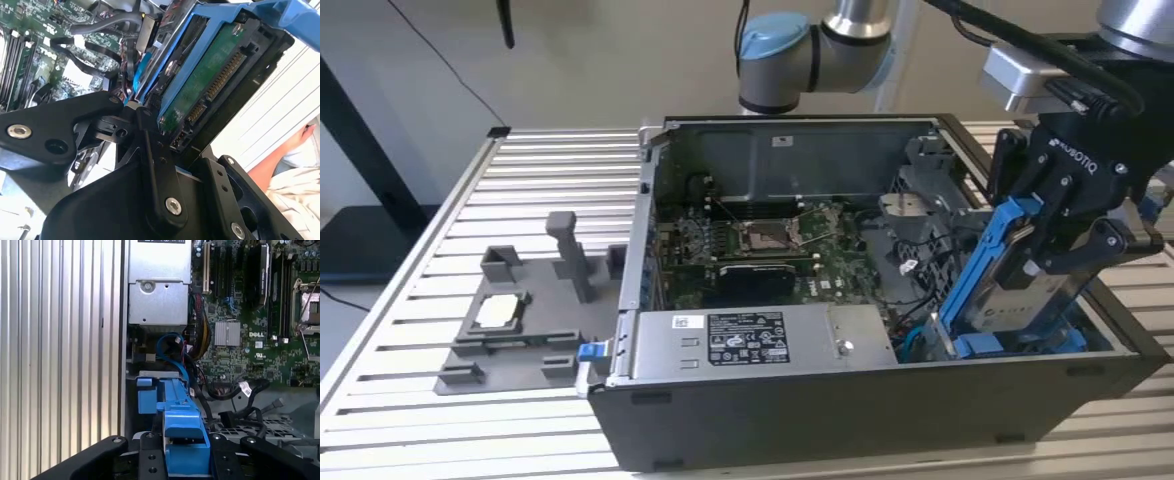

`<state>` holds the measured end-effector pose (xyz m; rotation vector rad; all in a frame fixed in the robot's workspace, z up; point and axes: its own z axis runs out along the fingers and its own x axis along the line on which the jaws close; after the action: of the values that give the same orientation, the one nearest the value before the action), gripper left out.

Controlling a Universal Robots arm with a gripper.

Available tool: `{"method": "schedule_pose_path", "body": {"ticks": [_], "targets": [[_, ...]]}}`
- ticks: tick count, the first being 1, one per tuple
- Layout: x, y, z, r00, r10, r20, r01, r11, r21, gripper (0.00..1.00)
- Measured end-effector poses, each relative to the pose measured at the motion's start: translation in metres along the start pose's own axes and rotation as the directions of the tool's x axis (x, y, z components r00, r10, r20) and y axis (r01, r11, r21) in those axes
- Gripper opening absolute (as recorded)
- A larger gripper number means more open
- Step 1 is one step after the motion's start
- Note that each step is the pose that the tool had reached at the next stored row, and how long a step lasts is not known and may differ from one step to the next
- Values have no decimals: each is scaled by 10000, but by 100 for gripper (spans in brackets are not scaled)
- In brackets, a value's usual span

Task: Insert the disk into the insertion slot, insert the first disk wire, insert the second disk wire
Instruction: 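Insert the disk into the insertion slot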

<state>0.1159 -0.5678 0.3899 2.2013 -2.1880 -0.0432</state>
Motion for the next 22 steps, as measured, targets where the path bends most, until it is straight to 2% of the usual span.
{"method": "schedule_pose_path", "body": {"ticks": [10, 19, 20, 21, 22], "targets": [[-1, -8, 167, 10000, 0, 0, 0, 10000, 1, 33], [-1, -8, 172, 10000, 0, -1, 0, 10000, 3, 34], [-1, -8, 172, 10000, 0, -1, 0, 10000, 3, 40], [-1, -8, 172, 10000, 0, -2, 0, 10000, 3, 40], [-1, -8, 173, 10000, 0, -1, 0, 10000, 3, 47]]}}
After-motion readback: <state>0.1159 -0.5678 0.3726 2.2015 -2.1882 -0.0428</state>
